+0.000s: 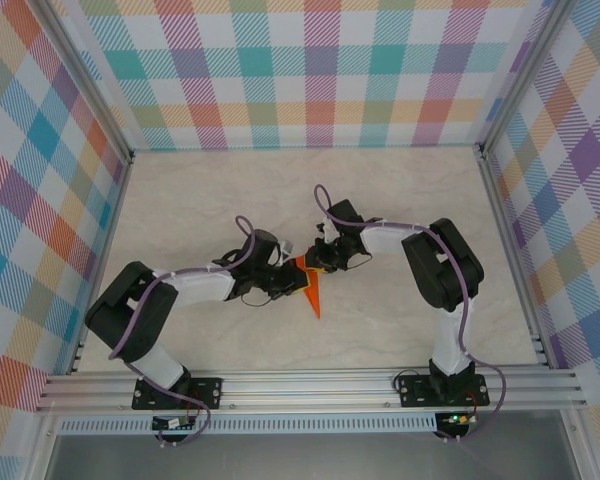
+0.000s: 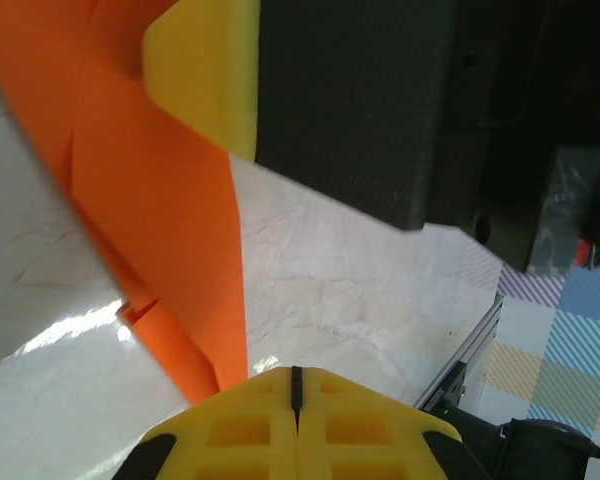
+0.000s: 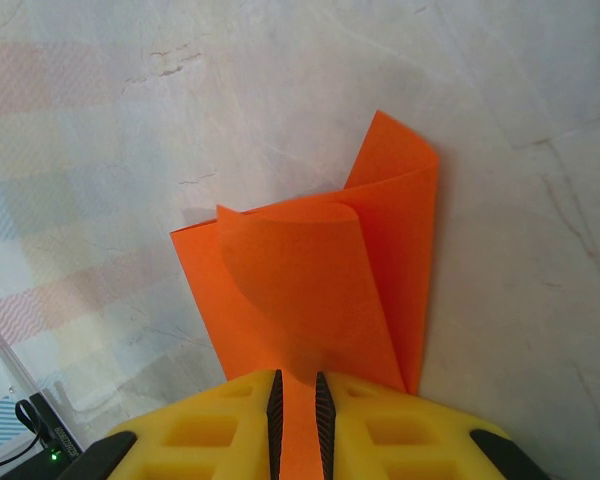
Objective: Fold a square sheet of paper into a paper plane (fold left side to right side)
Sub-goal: Fold the wing for the fifth time at the center of the table.
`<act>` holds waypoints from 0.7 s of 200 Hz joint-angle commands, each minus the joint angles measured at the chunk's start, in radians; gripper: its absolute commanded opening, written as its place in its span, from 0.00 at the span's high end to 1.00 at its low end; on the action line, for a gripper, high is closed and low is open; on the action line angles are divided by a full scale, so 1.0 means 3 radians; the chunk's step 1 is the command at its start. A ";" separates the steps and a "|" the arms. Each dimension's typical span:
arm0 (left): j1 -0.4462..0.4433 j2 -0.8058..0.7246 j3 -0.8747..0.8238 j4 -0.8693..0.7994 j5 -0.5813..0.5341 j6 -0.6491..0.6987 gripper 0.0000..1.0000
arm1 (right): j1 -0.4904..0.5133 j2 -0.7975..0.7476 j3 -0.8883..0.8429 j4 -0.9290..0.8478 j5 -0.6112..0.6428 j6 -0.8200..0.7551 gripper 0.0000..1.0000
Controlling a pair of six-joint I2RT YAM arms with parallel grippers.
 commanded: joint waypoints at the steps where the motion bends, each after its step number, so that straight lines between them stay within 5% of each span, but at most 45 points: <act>1: -0.0080 0.0165 0.0169 0.0177 0.0135 0.0034 0.97 | -0.0012 0.0157 0.0009 -0.0105 0.0224 -0.0076 0.80; 140: -0.0096 0.0677 0.0098 0.0130 -0.0269 0.0107 0.98 | -0.0010 0.0058 0.0065 -0.0122 0.0175 -0.0064 0.79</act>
